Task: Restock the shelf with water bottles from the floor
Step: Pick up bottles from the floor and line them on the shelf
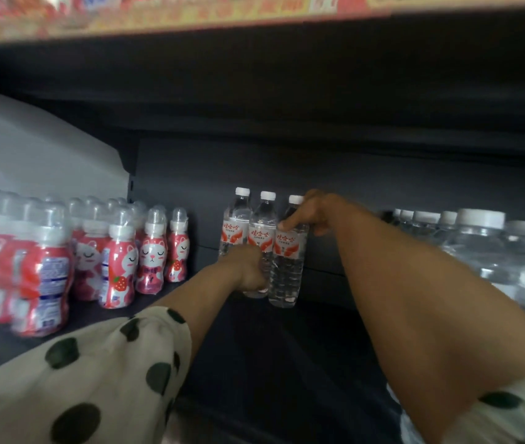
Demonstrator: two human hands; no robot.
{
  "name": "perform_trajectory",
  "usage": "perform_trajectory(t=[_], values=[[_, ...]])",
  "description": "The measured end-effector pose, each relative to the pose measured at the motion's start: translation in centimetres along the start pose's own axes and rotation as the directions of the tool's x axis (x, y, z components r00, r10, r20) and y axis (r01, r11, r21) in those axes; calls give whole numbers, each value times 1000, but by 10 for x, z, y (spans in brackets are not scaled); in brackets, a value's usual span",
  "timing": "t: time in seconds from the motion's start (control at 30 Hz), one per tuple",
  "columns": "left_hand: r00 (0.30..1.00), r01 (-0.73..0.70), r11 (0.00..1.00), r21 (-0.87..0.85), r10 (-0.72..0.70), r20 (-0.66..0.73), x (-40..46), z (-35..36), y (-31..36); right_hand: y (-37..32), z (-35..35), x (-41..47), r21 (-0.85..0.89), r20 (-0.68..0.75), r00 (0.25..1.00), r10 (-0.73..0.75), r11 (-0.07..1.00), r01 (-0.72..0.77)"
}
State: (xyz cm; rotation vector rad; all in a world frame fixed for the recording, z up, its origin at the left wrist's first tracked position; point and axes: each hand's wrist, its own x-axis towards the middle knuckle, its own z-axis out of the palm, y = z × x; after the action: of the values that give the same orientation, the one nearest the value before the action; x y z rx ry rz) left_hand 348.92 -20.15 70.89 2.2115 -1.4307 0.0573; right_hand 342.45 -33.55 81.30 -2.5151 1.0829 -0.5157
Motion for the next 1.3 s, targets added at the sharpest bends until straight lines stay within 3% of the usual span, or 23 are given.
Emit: perform_trajectory(t=[0.17, 0.27, 0.43, 0.63, 0.73, 1.0, 1.17, 1.3], values=[[999, -41, 999, 32, 42, -33, -68, -35, 9, -8, 2, -94, -218, 117, 993, 20, 976, 6], [996, -80, 996, 38, 81, -38, -127, -45, 12, -5, 17, -162, -256, 124, 992, -7, 966, 38], [990, -93, 995, 45, 88, 113, -242, -45, 14, -17, 49, -325, -355, 136, 988, -72, 928, 117], [954, -167, 978, 122, 129, 270, -359, -4, 13, 2, 119, -460, -373, 165, 983, -80, 917, 137], [930, -202, 959, 199, 123, 347, -404, 37, 7, 26, 164, -501, -362, 178, 979, -100, 918, 160], [890, -196, 961, 196, 90, 448, -507, 197, -37, 125, 310, -583, -396, 310, 950, -36, 903, 164], [783, -137, 972, 190, -11, 622, -576, 322, -67, 197, 420, -641, -346, 502, 858, 110, 935, 82], [733, 5, 988, 151, -106, 672, -650, 424, -93, 251, 528, -698, -319, 637, 745, 197, 947, 23]])
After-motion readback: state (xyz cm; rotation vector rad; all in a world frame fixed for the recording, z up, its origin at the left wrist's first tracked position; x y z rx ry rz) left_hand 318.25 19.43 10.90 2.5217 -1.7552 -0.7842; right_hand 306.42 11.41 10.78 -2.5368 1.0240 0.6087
